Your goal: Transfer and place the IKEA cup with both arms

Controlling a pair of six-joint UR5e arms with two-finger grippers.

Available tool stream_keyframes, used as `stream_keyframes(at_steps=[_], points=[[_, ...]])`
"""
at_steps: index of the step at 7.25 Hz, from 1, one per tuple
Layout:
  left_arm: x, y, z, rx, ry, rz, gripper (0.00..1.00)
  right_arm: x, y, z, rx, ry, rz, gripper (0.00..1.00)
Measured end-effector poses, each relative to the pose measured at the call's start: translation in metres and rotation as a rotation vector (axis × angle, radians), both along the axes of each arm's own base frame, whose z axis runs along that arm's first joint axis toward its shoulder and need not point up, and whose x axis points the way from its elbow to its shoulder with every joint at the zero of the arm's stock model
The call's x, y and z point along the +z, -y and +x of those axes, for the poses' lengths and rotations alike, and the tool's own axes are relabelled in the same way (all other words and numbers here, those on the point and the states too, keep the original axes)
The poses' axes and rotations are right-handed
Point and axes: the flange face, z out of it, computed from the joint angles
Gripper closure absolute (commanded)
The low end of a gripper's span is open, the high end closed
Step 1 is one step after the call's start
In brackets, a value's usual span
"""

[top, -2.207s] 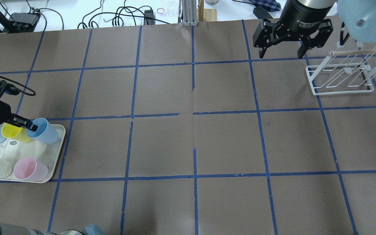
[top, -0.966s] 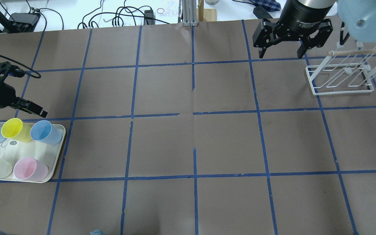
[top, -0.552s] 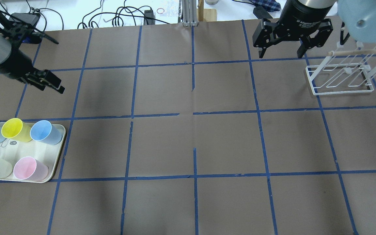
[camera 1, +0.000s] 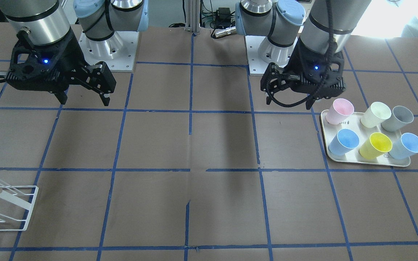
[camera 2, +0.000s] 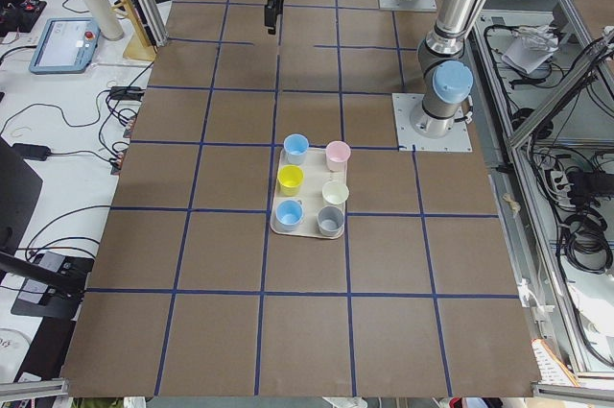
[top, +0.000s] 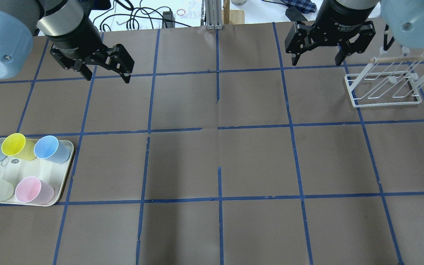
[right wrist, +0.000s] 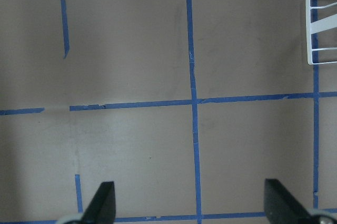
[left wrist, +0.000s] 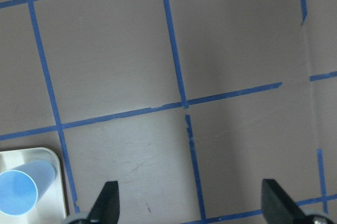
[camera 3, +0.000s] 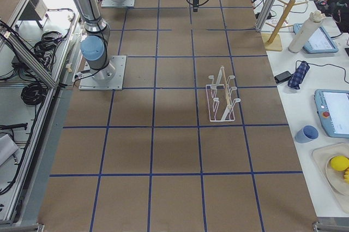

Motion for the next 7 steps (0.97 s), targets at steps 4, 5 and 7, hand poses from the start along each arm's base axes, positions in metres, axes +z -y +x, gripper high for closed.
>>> stream_keyframes(at_steps=[4, 5, 7], points=[[0.014, -0.015, 0.023, 0.088, 0.001, 0.01, 0.0, 0.001, -0.001, 0.0, -0.001, 0.0, -0.001, 0.0], [0.015, -0.016, 0.028, 0.099, 0.008, 0.012, 0.0, 0.001, 0.0, 0.0, -0.001, 0.0, -0.002, 0.0], [0.015, -0.017, 0.031, 0.103, 0.017, 0.03, 0.0, 0.0, 0.0, 0.0, -0.002, 0.001, -0.002, 0.0]])
